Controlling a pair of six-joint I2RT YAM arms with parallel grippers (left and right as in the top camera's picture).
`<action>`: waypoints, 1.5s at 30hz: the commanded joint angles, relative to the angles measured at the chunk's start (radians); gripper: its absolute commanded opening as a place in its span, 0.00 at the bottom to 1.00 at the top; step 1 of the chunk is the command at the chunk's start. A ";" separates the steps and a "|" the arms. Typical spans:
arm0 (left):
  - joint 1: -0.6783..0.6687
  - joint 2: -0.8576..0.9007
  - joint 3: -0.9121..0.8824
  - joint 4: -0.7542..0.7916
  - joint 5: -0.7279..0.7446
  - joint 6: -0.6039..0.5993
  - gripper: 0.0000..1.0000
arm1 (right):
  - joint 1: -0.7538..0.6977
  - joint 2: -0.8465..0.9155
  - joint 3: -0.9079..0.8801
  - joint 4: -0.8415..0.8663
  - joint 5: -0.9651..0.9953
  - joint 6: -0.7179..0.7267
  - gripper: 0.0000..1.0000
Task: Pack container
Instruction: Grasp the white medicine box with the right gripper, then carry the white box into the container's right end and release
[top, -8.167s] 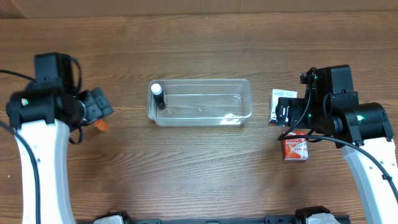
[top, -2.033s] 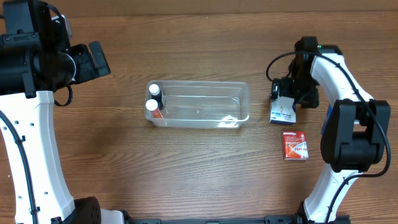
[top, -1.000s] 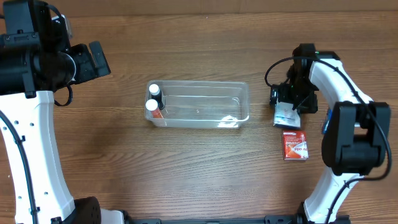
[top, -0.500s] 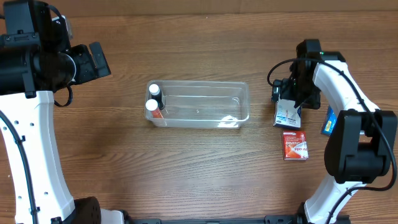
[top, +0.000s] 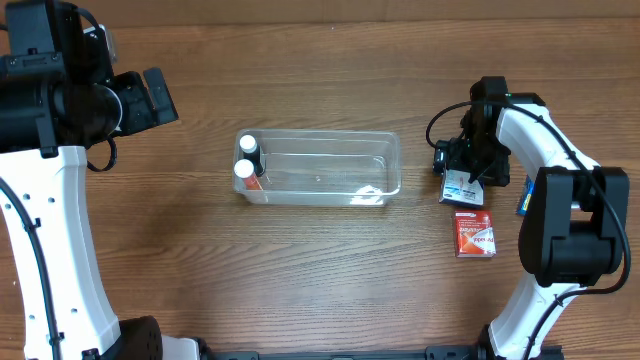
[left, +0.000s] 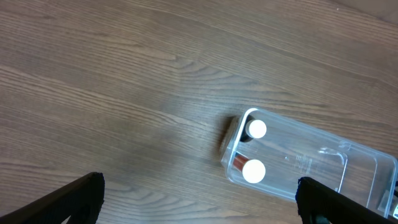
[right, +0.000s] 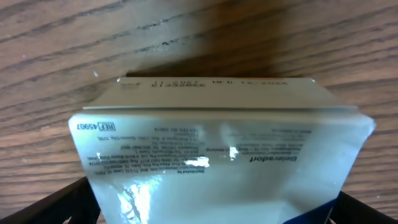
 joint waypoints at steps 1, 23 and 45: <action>-0.001 0.005 -0.008 0.001 0.014 0.030 1.00 | 0.000 0.002 -0.004 -0.009 0.001 0.000 0.95; -0.001 0.005 -0.008 0.002 0.014 0.030 1.00 | 0.003 -0.039 0.062 -0.072 -0.014 0.027 0.71; -0.001 0.005 -0.008 0.000 0.014 0.030 1.00 | 0.476 -0.304 0.223 -0.067 0.013 0.247 0.76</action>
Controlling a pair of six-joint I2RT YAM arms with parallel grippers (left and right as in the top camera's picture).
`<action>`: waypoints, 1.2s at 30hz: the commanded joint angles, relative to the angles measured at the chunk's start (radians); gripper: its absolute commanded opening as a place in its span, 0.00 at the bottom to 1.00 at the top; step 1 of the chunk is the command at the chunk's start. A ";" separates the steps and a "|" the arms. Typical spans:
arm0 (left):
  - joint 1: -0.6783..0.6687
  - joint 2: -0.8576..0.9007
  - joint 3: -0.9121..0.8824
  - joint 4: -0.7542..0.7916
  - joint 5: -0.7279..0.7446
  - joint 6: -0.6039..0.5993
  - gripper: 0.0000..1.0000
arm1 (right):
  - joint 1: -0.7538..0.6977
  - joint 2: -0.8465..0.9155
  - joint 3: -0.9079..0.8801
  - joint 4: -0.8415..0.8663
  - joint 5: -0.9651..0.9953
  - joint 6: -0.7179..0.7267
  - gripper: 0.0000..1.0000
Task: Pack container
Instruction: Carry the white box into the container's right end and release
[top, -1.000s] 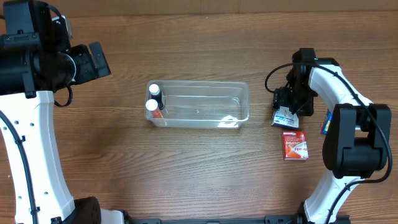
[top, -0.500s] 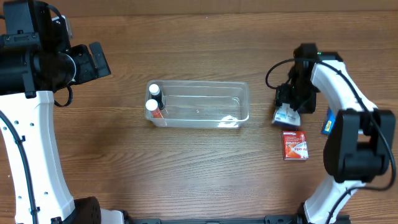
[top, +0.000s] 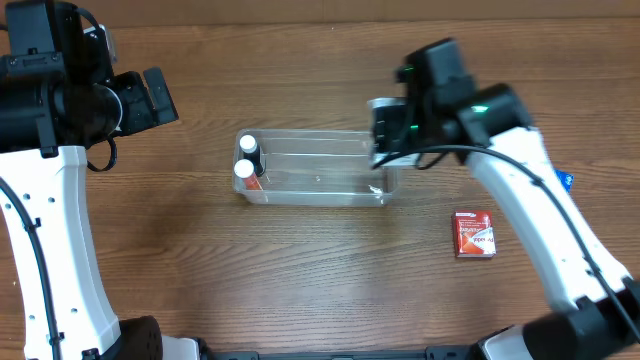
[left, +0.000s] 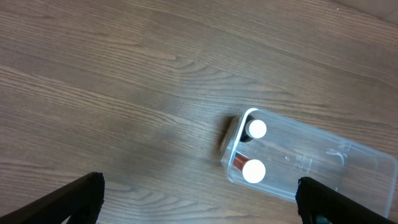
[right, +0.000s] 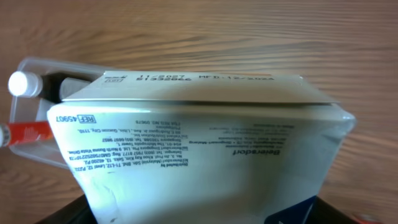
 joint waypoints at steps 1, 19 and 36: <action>-0.001 0.005 -0.008 0.000 0.014 0.030 1.00 | 0.055 0.094 -0.003 0.030 0.042 0.102 0.76; -0.001 0.005 -0.008 -0.003 0.010 0.030 1.00 | 0.051 0.352 -0.003 0.048 0.042 0.094 0.81; -0.001 0.005 -0.008 -0.009 0.010 0.030 1.00 | 0.059 0.280 0.009 -0.005 0.096 0.095 0.86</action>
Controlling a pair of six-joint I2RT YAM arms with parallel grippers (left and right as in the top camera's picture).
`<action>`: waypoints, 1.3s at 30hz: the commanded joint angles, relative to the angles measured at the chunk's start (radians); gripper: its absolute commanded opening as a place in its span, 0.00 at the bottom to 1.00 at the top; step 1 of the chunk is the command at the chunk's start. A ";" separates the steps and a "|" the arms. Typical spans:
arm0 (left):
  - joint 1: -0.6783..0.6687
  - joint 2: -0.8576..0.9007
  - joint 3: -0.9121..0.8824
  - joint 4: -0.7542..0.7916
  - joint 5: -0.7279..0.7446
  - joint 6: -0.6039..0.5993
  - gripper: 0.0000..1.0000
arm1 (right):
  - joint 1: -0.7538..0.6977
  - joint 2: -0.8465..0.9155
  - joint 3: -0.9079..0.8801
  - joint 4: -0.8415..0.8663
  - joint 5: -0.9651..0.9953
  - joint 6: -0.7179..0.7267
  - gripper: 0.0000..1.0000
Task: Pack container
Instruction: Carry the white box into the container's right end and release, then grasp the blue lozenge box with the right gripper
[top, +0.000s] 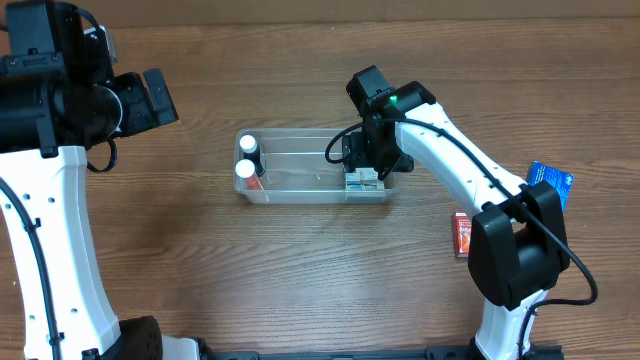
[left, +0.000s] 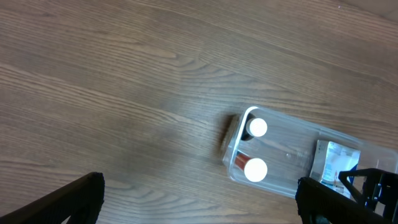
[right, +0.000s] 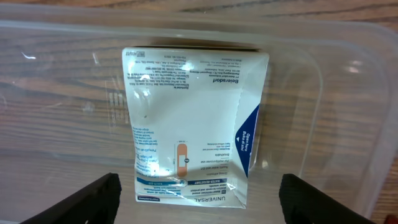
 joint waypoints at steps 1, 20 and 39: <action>-0.001 0.005 -0.008 -0.002 0.010 0.030 1.00 | 0.003 -0.084 0.024 -0.009 0.077 -0.003 0.87; -0.001 0.005 -0.008 -0.002 0.010 0.030 1.00 | -0.674 -0.336 0.103 -0.163 0.130 0.095 1.00; -0.001 0.005 -0.008 -0.002 0.011 0.030 1.00 | -0.927 -0.027 -0.082 -0.047 0.070 -0.234 1.00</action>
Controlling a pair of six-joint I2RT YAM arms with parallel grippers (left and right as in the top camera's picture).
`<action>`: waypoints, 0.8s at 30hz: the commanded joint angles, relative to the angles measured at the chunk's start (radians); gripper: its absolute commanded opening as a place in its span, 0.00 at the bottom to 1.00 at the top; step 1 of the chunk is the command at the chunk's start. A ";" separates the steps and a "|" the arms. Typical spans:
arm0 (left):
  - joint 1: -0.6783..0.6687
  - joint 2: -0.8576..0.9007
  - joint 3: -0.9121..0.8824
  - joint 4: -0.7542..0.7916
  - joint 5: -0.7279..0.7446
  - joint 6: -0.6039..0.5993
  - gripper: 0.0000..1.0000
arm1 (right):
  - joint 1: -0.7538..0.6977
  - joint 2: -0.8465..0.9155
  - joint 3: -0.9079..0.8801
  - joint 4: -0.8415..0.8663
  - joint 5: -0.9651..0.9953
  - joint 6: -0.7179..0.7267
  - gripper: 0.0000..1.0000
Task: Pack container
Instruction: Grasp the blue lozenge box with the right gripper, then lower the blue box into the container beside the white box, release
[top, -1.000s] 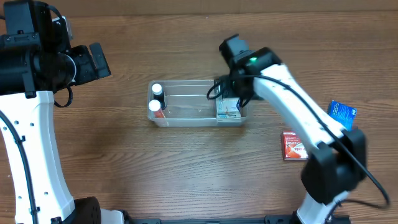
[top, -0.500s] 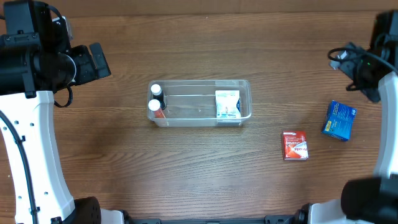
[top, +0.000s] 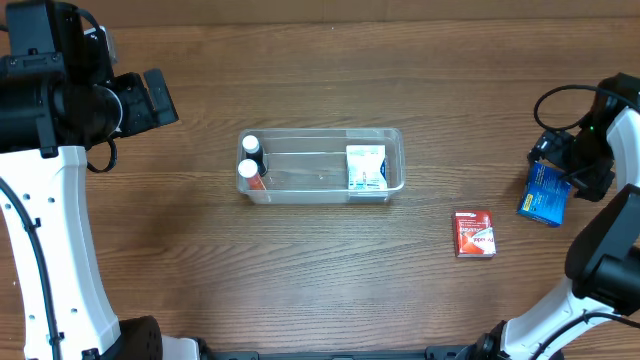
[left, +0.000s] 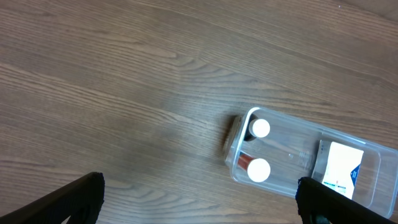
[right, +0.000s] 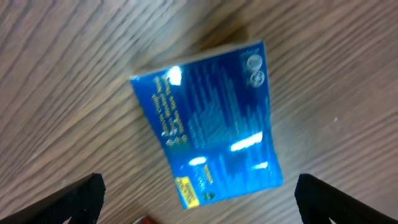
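Note:
The clear plastic container sits mid-table, holding two white-capped bottles at its left end and a white plaster box at its right end. A blue box lies flat on the table at the far right, and my right gripper hovers over it, open and empty; in the right wrist view the blue box fills the middle between the fingertips. A red box lies nearer the front. My left gripper is open, high at the far left, with the container below it.
Bare wooden table surrounds the container. The left arm's white column stands along the left edge; the right arm's base rises at the lower right corner.
My right gripper was inside the container's right end, open over the white box. It is now at the far right above the blue box. The white box stays in the container.
My right gripper first held the white box at the table's right side near the red box. Then it carried that box above the container's right end. Then the box lay in the container, released. Now the gripper is open over the blue box. The left arm never moved.

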 joint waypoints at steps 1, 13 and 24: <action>-0.001 0.005 -0.008 -0.002 0.011 0.030 1.00 | -0.022 0.022 -0.001 0.018 0.014 -0.046 1.00; -0.001 0.005 -0.008 -0.002 0.011 0.030 1.00 | -0.034 0.147 -0.006 0.028 0.017 -0.052 1.00; -0.001 0.005 -0.008 -0.002 0.011 0.030 1.00 | -0.034 0.148 -0.103 0.109 -0.014 -0.051 0.95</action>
